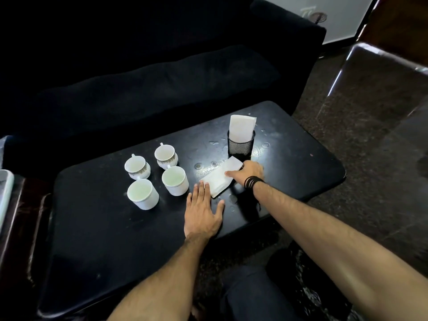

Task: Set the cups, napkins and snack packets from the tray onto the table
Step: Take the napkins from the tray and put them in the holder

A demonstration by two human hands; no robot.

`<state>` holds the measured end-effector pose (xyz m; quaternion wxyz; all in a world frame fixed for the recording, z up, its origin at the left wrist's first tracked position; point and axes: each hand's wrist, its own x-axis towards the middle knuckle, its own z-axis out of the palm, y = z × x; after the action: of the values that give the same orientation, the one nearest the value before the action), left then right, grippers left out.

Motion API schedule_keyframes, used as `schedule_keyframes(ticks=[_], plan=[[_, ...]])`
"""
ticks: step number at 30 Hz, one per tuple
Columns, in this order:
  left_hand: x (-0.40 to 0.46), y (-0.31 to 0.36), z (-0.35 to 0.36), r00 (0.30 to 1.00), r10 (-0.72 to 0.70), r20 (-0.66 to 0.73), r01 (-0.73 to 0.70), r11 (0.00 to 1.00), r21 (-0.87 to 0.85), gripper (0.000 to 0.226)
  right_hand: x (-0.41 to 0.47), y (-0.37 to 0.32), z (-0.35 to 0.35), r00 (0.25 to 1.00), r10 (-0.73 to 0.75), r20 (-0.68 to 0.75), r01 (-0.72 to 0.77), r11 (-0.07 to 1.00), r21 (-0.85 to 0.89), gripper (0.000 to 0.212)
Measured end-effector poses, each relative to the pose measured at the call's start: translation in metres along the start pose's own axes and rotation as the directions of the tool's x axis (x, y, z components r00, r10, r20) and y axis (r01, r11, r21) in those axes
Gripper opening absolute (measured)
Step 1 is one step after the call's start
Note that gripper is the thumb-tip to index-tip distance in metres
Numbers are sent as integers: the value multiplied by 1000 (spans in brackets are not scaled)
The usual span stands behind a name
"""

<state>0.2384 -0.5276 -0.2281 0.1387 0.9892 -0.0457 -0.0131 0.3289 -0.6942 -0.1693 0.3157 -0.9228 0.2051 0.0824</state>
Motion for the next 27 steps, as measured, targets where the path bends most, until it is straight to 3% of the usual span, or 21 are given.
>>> schedule_keyframes(ticks=[2, 4, 7, 10, 12, 17, 23, 27], plan=[[0, 0, 0, 1000, -3, -5, 3, 1000, 3, 83, 1, -1, 3, 999, -47, 15, 44, 986, 160, 28], [-1, 0, -1, 1000, -9, -9, 9, 1000, -8, 84, -1, -1, 3, 990, -143, 15, 134, 955, 264, 18], [-1, 2, -2, 1000, -16, -23, 16, 1000, -11, 85, -6, -1, -5, 959, -279, -52, 281, 907, 314, 26], [-1, 1, -2, 1000, -19, -19, 20, 1000, 21, 85, -4, -4, -25, 937, -324, -132, 349, 873, 339, 37], [-1, 1, -1, 1000, -20, -13, 20, 999, 36, 84, 1, -9, -45, 922, -352, -165, 387, 862, 326, 39], [-1, 1, -1, 1000, -19, -6, 19, 999, 44, 83, 18, -27, -100, 894, -350, -280, 434, 834, 342, 17], [-1, 2, -2, 1000, -26, -4, 26, 999, 23, 83, 39, -51, -150, 837, -398, -376, 493, 847, 200, 7], [-1, 3, -3, 1000, -26, -11, 27, 1000, 13, 83, 49, -57, -159, 820, -461, -338, 503, 864, 41, 6]])
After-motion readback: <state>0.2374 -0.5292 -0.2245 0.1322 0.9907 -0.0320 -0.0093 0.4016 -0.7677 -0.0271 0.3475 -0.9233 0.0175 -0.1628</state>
